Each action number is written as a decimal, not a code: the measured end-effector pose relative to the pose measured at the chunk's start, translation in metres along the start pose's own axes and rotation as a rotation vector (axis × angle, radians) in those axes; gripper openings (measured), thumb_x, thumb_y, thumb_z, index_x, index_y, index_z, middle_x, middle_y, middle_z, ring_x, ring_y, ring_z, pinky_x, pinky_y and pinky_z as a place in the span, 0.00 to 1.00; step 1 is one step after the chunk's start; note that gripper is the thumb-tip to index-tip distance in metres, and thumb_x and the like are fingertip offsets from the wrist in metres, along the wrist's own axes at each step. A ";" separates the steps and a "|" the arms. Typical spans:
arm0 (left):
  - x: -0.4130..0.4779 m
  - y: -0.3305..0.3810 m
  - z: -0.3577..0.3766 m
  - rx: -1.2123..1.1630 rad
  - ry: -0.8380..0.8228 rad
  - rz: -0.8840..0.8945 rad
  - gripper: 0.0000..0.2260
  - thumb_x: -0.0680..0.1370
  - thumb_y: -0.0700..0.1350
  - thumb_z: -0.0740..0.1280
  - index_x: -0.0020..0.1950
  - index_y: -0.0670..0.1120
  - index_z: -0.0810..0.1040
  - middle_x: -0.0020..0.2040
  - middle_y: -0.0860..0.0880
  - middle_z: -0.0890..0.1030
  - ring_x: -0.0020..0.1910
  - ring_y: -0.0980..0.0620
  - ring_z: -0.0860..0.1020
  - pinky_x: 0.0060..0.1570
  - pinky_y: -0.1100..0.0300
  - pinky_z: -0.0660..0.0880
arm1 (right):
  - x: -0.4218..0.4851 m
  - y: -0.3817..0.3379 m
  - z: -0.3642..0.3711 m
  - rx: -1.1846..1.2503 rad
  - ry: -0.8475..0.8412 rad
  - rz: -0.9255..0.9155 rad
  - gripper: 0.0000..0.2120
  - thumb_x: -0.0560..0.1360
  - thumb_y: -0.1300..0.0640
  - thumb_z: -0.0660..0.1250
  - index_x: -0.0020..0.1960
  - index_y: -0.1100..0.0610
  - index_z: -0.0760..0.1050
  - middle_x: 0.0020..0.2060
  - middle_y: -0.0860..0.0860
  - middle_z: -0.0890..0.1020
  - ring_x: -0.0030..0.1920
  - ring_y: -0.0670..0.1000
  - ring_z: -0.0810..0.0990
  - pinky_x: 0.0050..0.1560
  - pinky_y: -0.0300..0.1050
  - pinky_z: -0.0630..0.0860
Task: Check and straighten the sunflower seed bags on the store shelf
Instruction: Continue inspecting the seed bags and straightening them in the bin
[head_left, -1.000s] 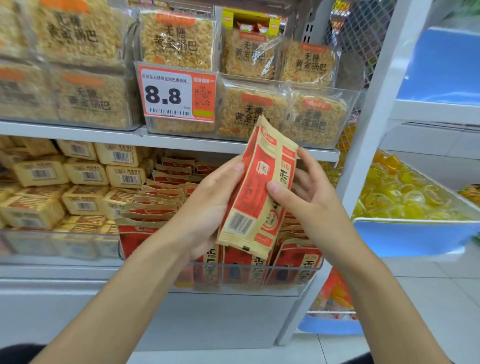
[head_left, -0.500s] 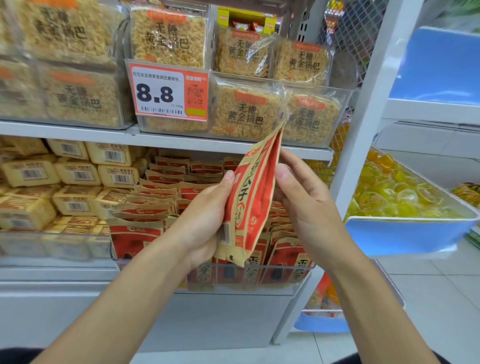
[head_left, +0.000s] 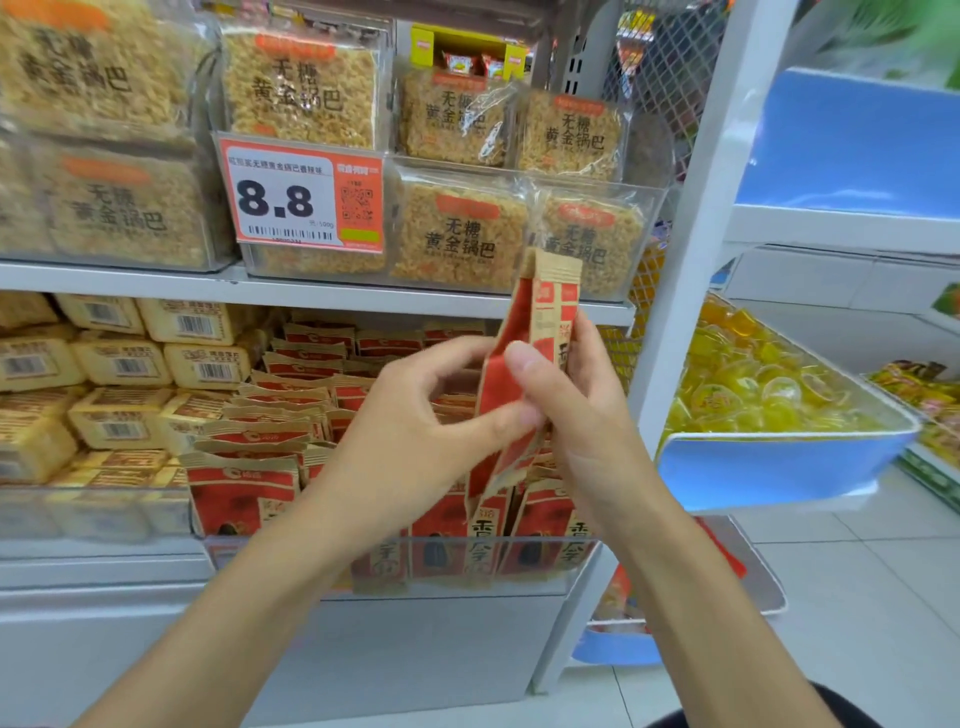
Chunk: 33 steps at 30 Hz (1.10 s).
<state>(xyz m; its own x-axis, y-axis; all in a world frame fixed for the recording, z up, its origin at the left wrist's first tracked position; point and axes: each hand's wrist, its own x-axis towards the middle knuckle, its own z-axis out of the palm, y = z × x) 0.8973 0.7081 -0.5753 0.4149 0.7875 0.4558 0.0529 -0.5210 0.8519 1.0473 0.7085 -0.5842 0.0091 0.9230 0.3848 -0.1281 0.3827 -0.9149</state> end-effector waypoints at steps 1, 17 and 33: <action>0.000 0.000 -0.005 -0.067 -0.085 -0.030 0.18 0.74 0.52 0.70 0.64 0.54 0.79 0.56 0.57 0.84 0.57 0.57 0.81 0.56 0.59 0.79 | -0.001 -0.003 -0.002 0.042 0.013 0.011 0.26 0.65 0.43 0.70 0.61 0.51 0.76 0.45 0.47 0.83 0.48 0.50 0.82 0.49 0.46 0.77; 0.004 -0.016 0.000 -0.002 0.009 -0.334 0.12 0.72 0.46 0.74 0.55 0.52 0.78 0.46 0.54 0.86 0.41 0.53 0.86 0.33 0.56 0.83 | 0.008 -0.018 -0.046 0.062 0.116 0.052 0.11 0.73 0.58 0.67 0.55 0.59 0.77 0.38 0.51 0.85 0.37 0.48 0.84 0.37 0.41 0.81; 0.065 -0.053 -0.027 0.684 -0.026 -0.231 0.16 0.85 0.47 0.54 0.69 0.49 0.75 0.67 0.53 0.77 0.67 0.55 0.72 0.59 0.65 0.64 | 0.011 0.004 -0.087 -1.108 0.104 -0.470 0.16 0.76 0.67 0.67 0.60 0.54 0.81 0.55 0.39 0.80 0.59 0.40 0.78 0.63 0.33 0.70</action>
<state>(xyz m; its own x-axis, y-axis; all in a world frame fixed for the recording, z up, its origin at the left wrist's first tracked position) 0.8967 0.7959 -0.5834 0.3458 0.8985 0.2702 0.6950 -0.4388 0.5697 1.1330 0.7236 -0.5942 -0.0867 0.6638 0.7429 0.8288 0.4618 -0.3159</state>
